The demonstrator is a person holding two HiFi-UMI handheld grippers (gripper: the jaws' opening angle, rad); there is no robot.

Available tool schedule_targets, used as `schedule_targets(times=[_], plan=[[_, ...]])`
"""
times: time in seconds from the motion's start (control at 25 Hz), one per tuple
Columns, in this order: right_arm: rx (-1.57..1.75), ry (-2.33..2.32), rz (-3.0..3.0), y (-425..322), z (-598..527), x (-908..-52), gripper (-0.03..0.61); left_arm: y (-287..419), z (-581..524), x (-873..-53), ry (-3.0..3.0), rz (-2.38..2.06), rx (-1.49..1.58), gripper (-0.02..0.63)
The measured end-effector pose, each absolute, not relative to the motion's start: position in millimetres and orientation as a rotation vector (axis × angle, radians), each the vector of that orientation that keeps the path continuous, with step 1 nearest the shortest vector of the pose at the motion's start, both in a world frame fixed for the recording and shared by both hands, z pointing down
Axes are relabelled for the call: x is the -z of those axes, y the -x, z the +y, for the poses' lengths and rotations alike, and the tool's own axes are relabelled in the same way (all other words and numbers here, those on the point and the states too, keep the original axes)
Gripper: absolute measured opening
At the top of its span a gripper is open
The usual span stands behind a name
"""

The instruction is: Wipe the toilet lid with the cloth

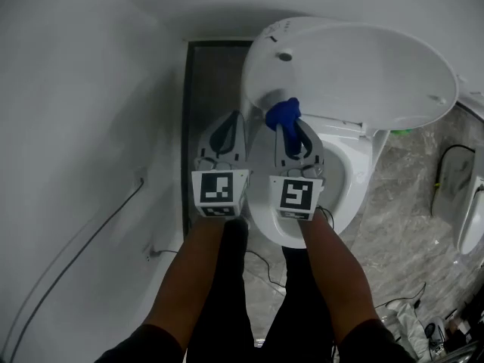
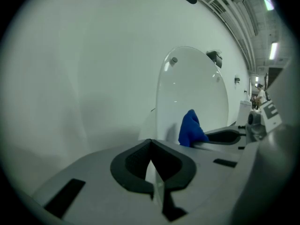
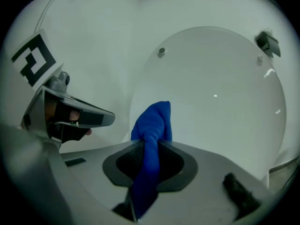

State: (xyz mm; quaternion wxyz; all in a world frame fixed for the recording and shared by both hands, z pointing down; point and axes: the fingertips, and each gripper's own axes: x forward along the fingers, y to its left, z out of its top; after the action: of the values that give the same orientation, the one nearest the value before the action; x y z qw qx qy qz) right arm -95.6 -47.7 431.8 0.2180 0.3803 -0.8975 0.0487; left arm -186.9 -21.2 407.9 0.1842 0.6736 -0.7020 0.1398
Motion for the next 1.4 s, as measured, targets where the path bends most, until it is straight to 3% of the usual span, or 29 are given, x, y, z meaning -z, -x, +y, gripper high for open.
schedule_targets(times=[0.28,0.6,1.4], plan=[[-0.167,-1.061,-2.476,135.2,-55.4,-449.6,0.067,215.8,-18.1,-415.0,-1.860,-2.001,-0.368,0.008],[-0.163,-1.125,-2.434,130.4,-73.0,-462.3,0.067,202.8,-30.4,-421.2,-1.896,-1.967,-0.369,0.008],[-0.285,-1.561,-2.110,-130.8,-142.7,-488.1,0.067,51.7,-51.7,-437.3,-1.997,-1.764,-0.414,0.008]])
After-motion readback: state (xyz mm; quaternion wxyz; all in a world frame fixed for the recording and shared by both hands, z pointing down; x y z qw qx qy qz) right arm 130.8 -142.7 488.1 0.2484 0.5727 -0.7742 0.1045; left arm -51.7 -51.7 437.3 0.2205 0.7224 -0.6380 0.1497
